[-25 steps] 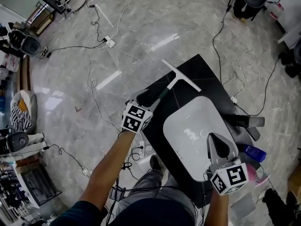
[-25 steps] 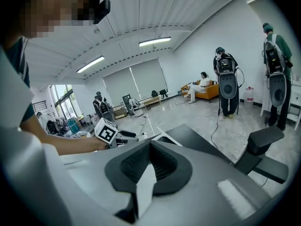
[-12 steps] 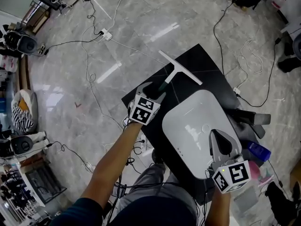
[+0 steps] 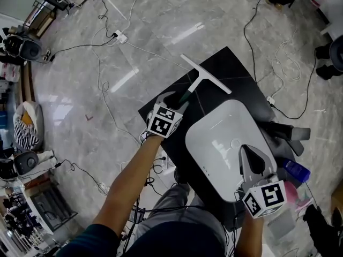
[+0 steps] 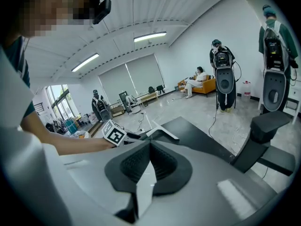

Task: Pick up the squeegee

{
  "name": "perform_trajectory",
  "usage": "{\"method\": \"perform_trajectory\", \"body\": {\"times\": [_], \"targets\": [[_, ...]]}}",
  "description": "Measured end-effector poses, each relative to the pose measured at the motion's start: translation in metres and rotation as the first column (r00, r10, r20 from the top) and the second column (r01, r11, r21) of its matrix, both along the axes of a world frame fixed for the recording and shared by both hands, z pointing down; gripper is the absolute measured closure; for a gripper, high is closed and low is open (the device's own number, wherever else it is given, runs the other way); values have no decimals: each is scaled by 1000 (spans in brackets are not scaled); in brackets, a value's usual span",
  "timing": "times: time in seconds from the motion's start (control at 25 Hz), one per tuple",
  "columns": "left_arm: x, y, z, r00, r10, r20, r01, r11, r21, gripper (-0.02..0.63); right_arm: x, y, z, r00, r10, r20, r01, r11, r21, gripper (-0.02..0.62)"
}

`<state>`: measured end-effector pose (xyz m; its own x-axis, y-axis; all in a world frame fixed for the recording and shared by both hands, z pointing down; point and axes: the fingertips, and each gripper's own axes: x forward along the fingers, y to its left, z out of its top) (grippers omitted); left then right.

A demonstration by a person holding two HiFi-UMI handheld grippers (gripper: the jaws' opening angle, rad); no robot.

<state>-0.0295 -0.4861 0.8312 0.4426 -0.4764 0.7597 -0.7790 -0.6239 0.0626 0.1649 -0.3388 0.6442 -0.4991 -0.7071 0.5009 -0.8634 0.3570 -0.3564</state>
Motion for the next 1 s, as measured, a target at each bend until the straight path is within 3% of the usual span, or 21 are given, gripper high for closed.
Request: {"method": "perform_trajectory", "body": {"times": [0.12,0.36,0.56,1.0], "targets": [[0,2,1,1000,8,6,-8,1000,-4,508,-2,0,-2,1000,0,1,0,1000,4,584],[-3,13,-13,1000,-7,17,7,1000,5,509,-4,5,-17,1000,0,-5,0,1000,24,584],[-13,25,-40,999,-31,-30,32,999,30,509,-7,8,-34,1000,2,-11,-1,999,51,584],[-41,69,-168,989,-43,-144,69,981,182,509,-17,23,-103,1000,0,-27,4,988,156,584]]}}
